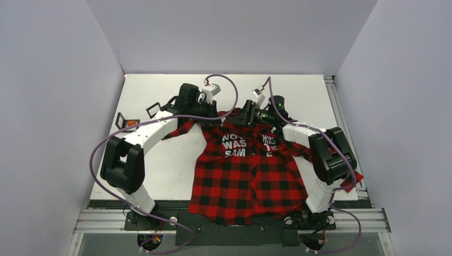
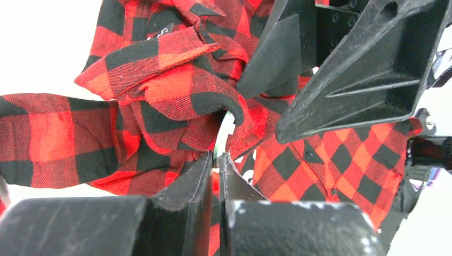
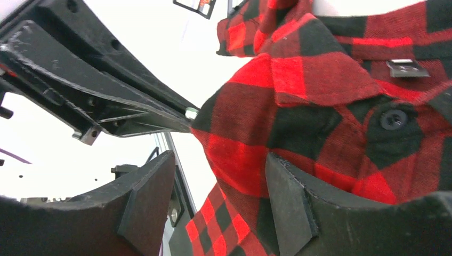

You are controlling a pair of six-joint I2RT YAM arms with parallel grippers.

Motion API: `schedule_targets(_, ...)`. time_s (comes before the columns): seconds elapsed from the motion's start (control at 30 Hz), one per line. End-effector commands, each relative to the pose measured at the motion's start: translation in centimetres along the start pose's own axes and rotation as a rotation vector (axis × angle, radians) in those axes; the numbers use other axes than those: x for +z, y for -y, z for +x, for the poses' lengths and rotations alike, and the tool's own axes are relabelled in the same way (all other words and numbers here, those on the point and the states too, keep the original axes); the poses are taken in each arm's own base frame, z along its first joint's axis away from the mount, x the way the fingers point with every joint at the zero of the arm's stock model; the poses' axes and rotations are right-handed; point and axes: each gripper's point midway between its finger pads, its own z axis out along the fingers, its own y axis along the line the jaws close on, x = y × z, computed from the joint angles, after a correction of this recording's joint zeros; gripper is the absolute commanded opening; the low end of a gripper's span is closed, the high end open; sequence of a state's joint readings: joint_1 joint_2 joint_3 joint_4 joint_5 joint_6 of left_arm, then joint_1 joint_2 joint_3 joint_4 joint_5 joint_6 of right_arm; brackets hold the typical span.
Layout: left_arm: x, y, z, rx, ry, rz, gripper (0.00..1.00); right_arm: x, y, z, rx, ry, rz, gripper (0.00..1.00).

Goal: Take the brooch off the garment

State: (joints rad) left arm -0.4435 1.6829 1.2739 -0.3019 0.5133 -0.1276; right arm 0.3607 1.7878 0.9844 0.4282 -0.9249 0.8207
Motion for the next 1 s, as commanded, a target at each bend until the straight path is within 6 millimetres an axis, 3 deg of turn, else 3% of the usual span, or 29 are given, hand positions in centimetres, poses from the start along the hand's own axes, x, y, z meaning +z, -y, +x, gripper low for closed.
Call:
schedule_targets(0.0,-1.2,2.8,-3.1,0.022,0.111,0.111,0.0,0.0,-5.0,-1.4,-0.108,0.059,-0.122,0.59)
schedule_targets(0.2,-1.8,4.0,-3.6,0.005,0.134,0.171,0.0,0.4,-4.7,-1.1,-0.106,0.046,-0.122,0.58)
schedule_targets(0.47,-2.2,4.2,-3.8,-0.042,0.147,0.219,0.0,0.2,-5.0,-1.4,-0.111,0.061,-0.139,0.37)
schedule_targets(0.83,-2.1,4.4,-4.0,-0.055,0.152,0.233,0.0,0.4,-5.3,-1.4,-0.103,0.058,-0.153,0.39)
schedule_targets(0.97,-2.2,4.5,-4.1,-0.06,0.153,0.241,0.0,0.6,-4.6,-1.1,-0.106,0.042,-0.115,0.36)
